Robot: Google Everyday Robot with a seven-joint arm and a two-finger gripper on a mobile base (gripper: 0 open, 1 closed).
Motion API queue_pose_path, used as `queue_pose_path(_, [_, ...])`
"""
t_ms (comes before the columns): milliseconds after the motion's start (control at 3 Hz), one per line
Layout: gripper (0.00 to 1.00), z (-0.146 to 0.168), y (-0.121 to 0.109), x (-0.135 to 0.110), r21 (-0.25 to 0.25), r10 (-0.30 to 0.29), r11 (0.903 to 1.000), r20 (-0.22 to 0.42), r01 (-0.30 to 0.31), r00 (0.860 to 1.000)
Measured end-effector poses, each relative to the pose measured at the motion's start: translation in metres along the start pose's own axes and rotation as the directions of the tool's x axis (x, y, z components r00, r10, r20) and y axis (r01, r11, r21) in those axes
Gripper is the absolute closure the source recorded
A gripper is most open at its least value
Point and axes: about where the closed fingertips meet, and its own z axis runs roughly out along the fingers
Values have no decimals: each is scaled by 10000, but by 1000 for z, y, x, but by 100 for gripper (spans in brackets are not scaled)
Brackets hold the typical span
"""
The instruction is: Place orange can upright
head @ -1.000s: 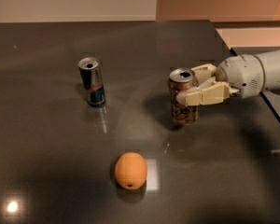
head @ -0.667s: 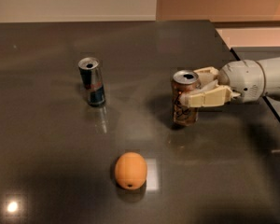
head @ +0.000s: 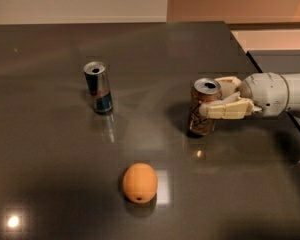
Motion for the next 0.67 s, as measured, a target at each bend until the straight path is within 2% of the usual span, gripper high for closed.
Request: queue_pose_path(667, [31,-10,-4,11,329,-422,9986,130,418,9990])
